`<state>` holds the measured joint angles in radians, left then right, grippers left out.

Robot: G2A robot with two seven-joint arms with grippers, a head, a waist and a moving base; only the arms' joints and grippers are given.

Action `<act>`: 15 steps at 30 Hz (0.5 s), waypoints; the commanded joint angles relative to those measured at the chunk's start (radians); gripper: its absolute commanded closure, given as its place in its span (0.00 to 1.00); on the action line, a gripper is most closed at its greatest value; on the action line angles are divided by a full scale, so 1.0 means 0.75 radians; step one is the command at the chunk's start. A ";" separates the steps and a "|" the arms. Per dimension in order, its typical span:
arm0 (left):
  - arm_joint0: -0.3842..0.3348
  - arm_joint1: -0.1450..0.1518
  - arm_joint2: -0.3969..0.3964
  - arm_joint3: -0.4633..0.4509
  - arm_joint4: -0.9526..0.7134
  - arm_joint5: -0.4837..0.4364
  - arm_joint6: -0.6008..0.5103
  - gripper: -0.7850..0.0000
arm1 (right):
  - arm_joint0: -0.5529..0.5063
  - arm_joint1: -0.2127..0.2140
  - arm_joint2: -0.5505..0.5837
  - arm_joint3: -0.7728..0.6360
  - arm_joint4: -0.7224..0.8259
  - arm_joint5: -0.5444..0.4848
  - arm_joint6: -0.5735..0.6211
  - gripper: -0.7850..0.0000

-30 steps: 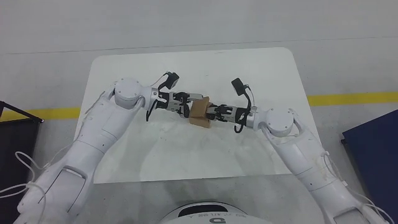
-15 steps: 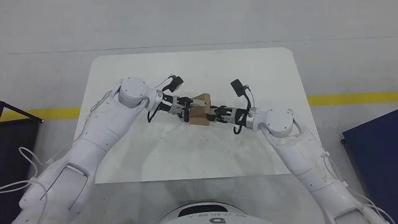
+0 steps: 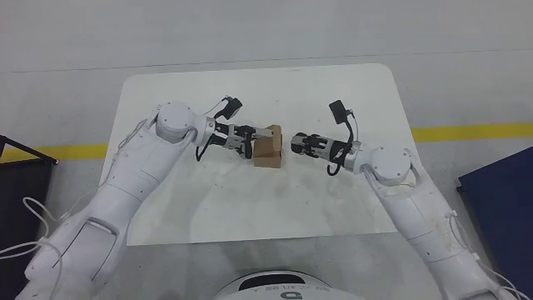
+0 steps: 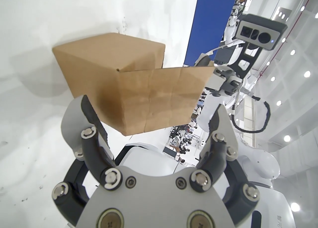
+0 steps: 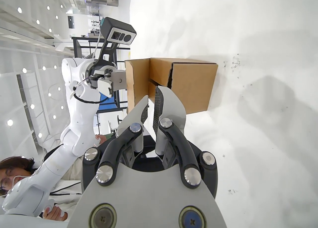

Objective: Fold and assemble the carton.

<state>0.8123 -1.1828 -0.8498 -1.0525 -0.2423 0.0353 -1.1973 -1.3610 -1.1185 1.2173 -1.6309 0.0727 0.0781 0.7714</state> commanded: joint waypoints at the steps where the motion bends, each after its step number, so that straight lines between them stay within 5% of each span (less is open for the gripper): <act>1: 0.005 0.010 -0.028 -0.008 0.004 -0.010 0.010 0.00 | -0.005 0.000 -0.007 -0.018 -0.005 -0.012 0.002 0.90; 7: 0.023 0.032 -0.064 -0.049 0.070 0.010 0.012 0.00 | 0.029 -0.006 -0.055 -0.008 -0.011 -0.017 0.021 0.92; 15: -0.005 0.007 0.024 -0.069 0.126 0.043 0.001 0.00 | 0.084 -0.015 -0.104 0.025 -0.011 -0.014 0.023 0.97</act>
<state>0.8118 -1.1741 -0.8386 -1.1095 -0.1448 0.0676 -1.1989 -1.3008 -1.1296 1.1418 -1.6139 0.0663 0.0661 0.7890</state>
